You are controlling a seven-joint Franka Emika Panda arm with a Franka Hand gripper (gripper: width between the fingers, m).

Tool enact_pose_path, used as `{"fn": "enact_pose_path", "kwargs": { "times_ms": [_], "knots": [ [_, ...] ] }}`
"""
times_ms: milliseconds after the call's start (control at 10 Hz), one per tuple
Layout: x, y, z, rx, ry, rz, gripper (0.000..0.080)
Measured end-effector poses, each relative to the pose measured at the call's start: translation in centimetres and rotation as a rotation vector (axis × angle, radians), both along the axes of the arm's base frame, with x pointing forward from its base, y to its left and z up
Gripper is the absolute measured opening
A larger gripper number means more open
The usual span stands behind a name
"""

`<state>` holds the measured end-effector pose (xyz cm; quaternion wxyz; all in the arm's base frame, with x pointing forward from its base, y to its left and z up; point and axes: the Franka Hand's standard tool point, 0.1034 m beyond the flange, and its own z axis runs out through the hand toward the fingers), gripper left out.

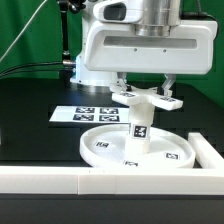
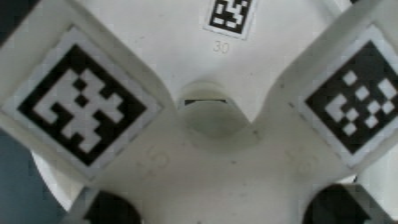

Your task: Assemble round table

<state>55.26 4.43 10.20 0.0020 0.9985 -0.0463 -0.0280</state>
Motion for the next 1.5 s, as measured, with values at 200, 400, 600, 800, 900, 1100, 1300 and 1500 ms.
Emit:
{"fn": "enact_pose_path", "kwargs": {
  "times_ms": [200,400,600,800,900,1100,1300,1500],
  "knots": [
    [0.11,0.07,0.07,-0.002,-0.003,-0.121,0.0442],
    [0.14,0.15,0.08,0.007,-0.002,-0.275,0.0443],
    [0.18,0.03,-0.01,0.032,-0.003,-0.526,0.0443],
    [0.28,-0.12,0.02,0.047,0.004,-0.722,0.0443],
    [0.41,-0.18,0.05,0.048,0.002,-0.815,0.0443],
    [0.7,-0.14,-0.05,0.05,-0.025,-0.963,0.0443],
    [0.82,-0.09,0.01,0.046,-0.032,-1.018,0.0443],
    [0.99,-0.23,0.05,0.052,-0.033,-1.16,0.0443]
  ]
}}
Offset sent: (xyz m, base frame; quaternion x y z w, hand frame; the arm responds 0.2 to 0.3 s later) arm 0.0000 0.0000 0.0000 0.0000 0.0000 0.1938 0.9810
